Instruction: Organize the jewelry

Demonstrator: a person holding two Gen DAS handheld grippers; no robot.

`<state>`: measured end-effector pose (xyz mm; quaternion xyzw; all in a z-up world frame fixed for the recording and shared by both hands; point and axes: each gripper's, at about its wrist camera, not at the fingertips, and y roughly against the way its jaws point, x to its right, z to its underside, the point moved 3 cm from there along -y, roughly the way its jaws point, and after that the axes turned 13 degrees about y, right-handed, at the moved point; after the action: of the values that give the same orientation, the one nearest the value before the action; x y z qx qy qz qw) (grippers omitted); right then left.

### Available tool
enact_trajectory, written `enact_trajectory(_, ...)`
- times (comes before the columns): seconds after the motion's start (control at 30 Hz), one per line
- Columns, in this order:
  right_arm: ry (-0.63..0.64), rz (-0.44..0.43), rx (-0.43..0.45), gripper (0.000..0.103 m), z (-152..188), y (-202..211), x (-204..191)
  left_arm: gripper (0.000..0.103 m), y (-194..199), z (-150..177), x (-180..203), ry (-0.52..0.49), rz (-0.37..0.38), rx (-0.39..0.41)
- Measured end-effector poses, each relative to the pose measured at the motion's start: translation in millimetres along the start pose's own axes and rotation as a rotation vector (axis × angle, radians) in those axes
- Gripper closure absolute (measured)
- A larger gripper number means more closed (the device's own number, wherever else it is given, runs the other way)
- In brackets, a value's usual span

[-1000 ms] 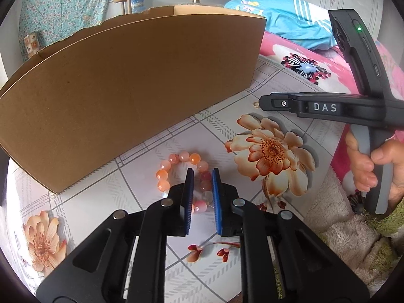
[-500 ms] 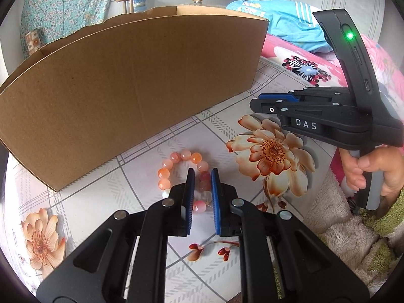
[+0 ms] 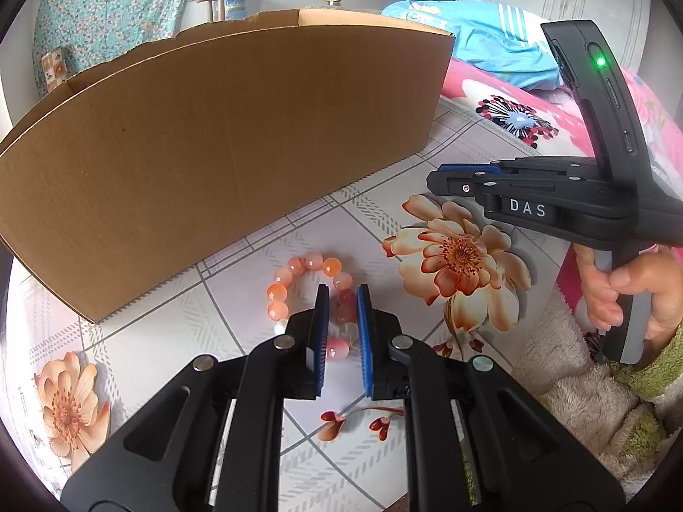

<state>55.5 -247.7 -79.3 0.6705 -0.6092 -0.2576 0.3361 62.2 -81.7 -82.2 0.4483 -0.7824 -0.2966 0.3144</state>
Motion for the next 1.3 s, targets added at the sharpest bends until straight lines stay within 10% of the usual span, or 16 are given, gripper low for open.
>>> enact_trajectory(1.3, -0.051, -0.133, 0.054, 0.092, -4.1, 13.1, -8.8, 0.094, -0.8, -3.3, -3.9, 0.038, -0.005, 0.007)
